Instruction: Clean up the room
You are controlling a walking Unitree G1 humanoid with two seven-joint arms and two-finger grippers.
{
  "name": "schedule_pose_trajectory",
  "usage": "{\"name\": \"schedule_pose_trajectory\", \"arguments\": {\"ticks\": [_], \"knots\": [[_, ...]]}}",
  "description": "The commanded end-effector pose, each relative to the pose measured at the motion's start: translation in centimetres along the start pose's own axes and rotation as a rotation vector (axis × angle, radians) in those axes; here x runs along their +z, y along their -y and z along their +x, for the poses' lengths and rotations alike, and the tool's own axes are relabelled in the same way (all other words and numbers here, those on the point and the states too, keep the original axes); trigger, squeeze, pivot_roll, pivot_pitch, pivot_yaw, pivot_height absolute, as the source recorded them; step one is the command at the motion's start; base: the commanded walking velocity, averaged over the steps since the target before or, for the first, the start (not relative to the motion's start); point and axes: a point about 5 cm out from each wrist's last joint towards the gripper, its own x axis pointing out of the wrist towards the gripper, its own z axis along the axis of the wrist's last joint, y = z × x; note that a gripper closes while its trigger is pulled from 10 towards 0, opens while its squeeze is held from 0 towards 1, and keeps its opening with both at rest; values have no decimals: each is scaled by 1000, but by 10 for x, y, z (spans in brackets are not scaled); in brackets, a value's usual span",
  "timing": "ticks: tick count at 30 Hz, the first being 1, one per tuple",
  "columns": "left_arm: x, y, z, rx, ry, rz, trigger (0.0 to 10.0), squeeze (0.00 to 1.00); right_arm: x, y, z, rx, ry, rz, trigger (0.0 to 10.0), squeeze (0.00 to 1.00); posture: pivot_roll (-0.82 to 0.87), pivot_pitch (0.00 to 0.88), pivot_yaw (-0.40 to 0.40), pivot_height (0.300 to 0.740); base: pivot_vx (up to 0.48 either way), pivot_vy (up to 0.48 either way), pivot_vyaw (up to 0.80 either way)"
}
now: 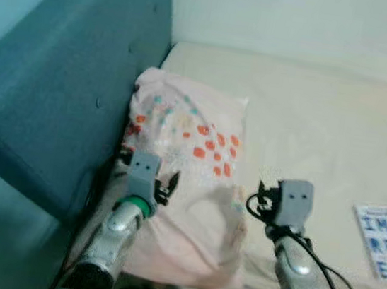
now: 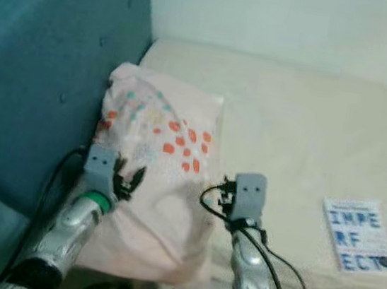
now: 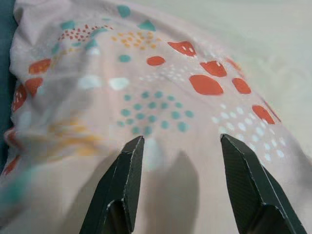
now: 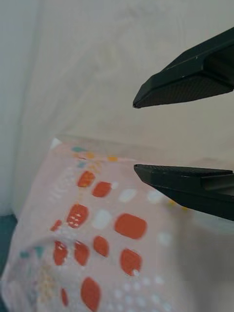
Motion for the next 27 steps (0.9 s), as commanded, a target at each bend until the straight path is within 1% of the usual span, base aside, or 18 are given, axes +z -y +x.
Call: {"name": "schedule_pose_trajectory", "arguments": {"ticks": [1, 18, 27], "knots": [[-12, 2, -5, 0, -52, -4, 10000, 0, -12, 3, -8, -10, -54, 11, 10000, 0, -6, 131, 83, 740, 0, -450, 0], [-11, 3, -5, -13, -56, 5, 10000, 0, -14, 5, -9, -21, -64, 16, 10000, 0, -5, 144, 86, 740, 0, -448, 0], [-10, 3, -3, -13, -58, 3, 10000, 0, -15, 9, -10, -47, -68, 22, 10000, 0, -9, 153, 94, 740, 0, -449, 0]]}}
